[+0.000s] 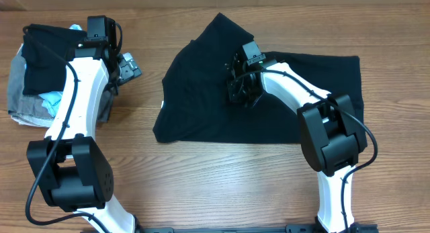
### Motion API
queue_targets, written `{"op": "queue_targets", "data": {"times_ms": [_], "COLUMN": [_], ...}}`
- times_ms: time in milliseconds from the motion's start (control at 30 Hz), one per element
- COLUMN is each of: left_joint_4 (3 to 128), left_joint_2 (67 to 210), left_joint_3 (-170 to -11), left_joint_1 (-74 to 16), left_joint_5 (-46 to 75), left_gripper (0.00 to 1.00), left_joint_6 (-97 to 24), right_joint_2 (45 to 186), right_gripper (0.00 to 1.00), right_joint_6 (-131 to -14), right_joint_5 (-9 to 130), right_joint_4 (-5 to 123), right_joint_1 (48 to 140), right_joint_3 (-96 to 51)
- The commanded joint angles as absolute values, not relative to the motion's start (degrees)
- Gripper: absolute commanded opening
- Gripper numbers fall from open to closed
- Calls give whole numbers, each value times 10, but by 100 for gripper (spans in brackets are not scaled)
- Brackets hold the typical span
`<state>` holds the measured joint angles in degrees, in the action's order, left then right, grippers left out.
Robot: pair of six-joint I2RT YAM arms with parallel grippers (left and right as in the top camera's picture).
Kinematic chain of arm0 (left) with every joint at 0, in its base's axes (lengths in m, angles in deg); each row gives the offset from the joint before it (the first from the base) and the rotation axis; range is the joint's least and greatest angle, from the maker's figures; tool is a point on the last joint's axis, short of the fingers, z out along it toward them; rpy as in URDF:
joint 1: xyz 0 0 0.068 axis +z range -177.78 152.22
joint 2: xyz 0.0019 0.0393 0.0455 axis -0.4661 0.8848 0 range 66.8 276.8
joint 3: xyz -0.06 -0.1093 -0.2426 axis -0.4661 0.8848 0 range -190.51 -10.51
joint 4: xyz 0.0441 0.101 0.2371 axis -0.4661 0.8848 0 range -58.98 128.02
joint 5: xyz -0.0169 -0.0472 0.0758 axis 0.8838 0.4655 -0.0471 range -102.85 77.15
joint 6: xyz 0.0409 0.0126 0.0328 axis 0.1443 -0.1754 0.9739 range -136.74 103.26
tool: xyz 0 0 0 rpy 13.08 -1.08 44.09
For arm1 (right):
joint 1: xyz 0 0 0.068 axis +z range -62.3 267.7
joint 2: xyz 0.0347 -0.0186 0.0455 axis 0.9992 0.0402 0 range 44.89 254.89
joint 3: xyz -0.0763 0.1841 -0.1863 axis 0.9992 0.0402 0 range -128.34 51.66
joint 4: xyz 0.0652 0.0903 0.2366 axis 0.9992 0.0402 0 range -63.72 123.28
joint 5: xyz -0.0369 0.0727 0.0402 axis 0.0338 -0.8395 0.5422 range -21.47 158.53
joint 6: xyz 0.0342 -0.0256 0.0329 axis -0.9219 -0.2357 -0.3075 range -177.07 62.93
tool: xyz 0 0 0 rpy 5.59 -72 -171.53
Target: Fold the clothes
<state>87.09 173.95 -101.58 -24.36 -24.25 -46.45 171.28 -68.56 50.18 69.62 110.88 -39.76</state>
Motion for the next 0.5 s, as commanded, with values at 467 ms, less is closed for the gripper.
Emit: {"op": "queue_targets", "data": {"times_ms": [467], "left_joint_4": [871], "left_joint_2": [1748], "left_joint_3": [-1016], "left_joint_1": [-244], "left_joint_5": [-246], "left_gripper": [100], "left_joint_6": [-472], "right_joint_2": [1655], "right_gripper": [10], "right_joint_6": [-725], "right_joint_5": [595], "right_joint_4": [767], "right_joint_1": [1054], "right_joint_3": [-471]}}
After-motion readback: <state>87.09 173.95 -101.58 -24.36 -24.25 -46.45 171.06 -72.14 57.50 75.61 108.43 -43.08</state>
